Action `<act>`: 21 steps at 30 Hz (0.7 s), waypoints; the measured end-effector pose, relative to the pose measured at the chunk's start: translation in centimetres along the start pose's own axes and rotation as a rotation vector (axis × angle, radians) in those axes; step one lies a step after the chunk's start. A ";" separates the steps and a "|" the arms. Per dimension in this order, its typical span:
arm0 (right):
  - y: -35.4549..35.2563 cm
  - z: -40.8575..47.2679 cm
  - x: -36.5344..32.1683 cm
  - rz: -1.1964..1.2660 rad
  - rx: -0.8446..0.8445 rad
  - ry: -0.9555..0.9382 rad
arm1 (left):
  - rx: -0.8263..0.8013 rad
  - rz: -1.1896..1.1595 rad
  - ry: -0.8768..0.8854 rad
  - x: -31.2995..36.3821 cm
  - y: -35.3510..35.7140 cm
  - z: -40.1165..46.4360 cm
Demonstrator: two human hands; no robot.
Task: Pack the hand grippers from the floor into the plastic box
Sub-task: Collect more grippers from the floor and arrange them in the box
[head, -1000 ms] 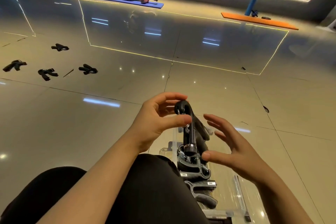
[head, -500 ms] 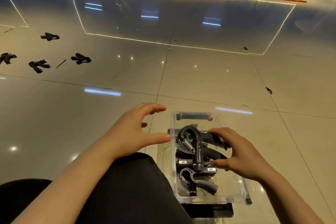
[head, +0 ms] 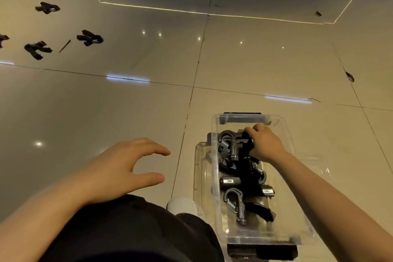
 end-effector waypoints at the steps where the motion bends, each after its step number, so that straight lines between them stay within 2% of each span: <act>1: 0.6 0.5 0.0 -0.024 0.004 -0.002 | 0.006 -0.008 -0.013 -0.6 -0.1 0.0; 4: 2.0 1.2 0.1 -0.128 0.036 -0.032 | -0.009 -0.021 -0.020 -0.8 -0.2 0.6; 10: 3.2 1.0 0.4 -0.148 0.091 -0.040 | 0.013 0.025 0.067 1.1 -0.8 2.3; 13: 2.9 0.6 1.2 -0.150 0.088 0.035 | 0.026 0.059 0.081 1.5 -1.1 2.4; 16: 2.6 0.5 2.4 -0.160 0.018 0.126 | 0.033 0.086 0.077 1.7 -1.1 2.3; 21: 4.3 0.0 1.8 -0.102 -0.157 0.064 | 0.040 0.130 0.059 2.3 -1.2 1.6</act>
Point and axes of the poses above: each hand's wrist, its own z-axis towards the middle knuckle, its own y-axis out of the palm, x = y × z, the point moved 8 cm from there along z, towards the middle knuckle, and after that the axes turned 2 degrees about -x, right-handed, at the moved point
